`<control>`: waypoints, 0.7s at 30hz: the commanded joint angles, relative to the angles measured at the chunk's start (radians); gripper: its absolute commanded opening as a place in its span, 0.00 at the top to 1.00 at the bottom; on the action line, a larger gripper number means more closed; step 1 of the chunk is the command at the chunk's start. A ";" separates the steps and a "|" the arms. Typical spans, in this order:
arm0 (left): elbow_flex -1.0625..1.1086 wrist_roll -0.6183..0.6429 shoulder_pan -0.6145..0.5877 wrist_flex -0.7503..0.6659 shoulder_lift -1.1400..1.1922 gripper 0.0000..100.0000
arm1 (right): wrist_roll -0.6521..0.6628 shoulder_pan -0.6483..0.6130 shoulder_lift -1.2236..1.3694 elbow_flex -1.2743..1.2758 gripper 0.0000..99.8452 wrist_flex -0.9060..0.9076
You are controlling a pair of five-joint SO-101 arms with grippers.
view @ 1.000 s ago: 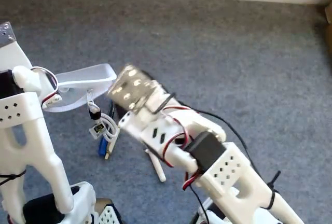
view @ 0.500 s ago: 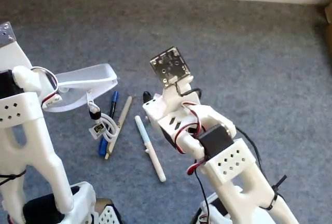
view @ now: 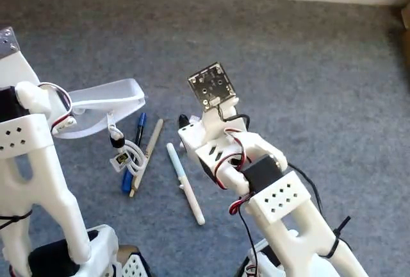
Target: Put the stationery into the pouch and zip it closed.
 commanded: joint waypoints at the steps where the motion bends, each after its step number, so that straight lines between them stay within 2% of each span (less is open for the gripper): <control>1: -0.001 0.012 -0.016 0.005 -0.027 0.95 | -0.011 0.013 -0.031 -0.001 0.73 -0.050; 12: 0.007 0.014 -0.012 0.003 -0.027 0.95 | -0.015 0.024 0.249 -0.053 0.73 -0.054; 16: 0.007 0.014 -0.012 0.003 -0.027 0.95 | -0.089 0.061 0.315 -0.097 0.73 -0.053; 21: 0.007 0.014 -0.012 0.003 -0.027 0.95 | -0.103 0.074 0.375 -0.116 0.73 -0.053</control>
